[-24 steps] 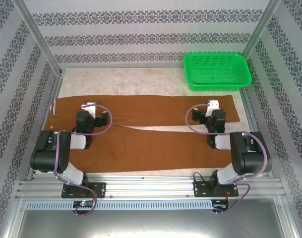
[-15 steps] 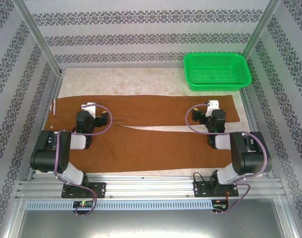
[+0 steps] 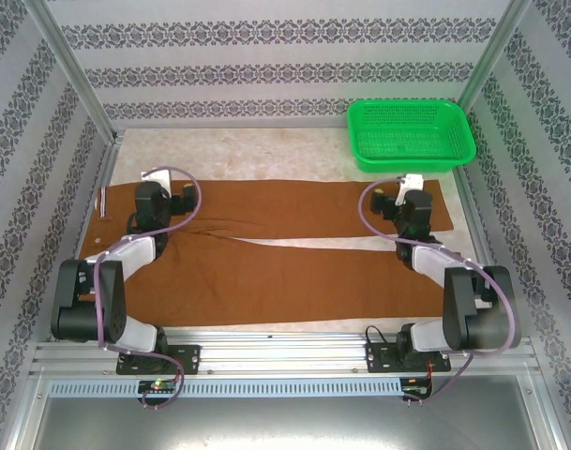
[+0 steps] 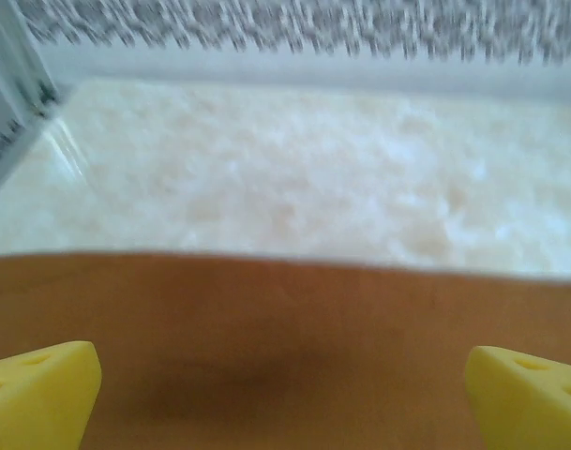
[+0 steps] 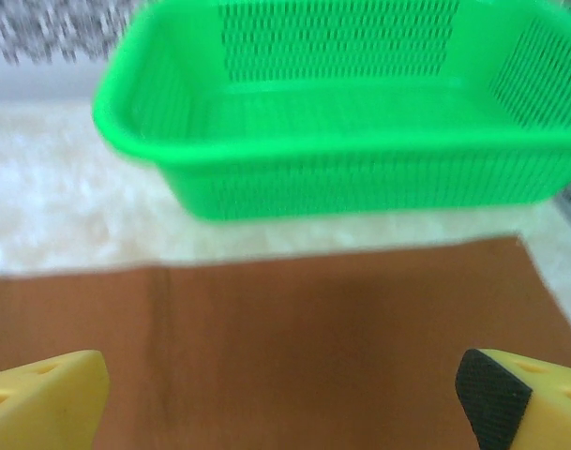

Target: Roll up the long pants

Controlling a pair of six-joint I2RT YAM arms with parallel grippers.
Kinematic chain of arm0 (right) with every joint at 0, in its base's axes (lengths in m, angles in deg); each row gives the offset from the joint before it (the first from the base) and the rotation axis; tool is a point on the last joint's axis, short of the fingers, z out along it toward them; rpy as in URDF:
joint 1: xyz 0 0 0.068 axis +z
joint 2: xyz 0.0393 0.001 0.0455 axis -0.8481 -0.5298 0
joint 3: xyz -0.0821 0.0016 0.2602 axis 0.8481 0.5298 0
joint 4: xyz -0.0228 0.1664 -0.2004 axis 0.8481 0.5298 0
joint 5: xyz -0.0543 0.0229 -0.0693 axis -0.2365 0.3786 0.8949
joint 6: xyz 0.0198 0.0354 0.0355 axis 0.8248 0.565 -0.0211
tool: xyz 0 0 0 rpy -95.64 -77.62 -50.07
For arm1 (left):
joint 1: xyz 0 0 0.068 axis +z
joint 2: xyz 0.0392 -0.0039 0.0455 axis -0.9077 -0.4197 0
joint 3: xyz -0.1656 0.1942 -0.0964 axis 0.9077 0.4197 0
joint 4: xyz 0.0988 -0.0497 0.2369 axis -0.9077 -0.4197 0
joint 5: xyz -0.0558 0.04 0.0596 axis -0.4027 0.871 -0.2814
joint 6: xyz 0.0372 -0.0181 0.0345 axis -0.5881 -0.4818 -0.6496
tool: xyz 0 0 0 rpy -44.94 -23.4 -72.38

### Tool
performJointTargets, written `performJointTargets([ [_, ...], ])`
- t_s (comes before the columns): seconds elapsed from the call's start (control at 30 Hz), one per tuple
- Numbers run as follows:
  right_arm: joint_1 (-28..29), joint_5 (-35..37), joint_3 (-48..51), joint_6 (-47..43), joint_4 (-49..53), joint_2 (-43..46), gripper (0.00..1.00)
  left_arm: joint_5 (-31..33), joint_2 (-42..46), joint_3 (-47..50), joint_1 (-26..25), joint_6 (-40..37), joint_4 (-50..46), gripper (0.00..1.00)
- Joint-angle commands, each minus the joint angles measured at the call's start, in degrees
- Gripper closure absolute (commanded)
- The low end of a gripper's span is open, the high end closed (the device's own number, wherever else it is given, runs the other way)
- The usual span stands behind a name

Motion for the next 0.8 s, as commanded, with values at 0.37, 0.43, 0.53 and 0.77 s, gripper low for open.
performJointTargets([
  [0.37, -0.45, -1.37, -13.56, 9.93, 21.58, 1.37, 0.02, -4.46, -5.46, -14.73, 2.65, 13.47, -24.57, 0.0],
  [0.43, -0.46, 0.94, -14.85, 12.0, 23.22, 1.22, 0.02, -5.7, -5.61, -16.53, 2.63, 11.4, -26.7, 0.0],
  [0.53, -0.41, 5.98, -19.58, 12.89, 30.79, -0.08, 0.02, 0.98, -7.29, -21.23, 4.13, 10.53, -33.38, 0.0],
  [0.77, -2.64, 4.51, -26.51, 17.05, 38.81, -4.36, 0.02, 0.83, -18.51, -36.88, 16.98, 14.81, -45.69, 0.0],
])
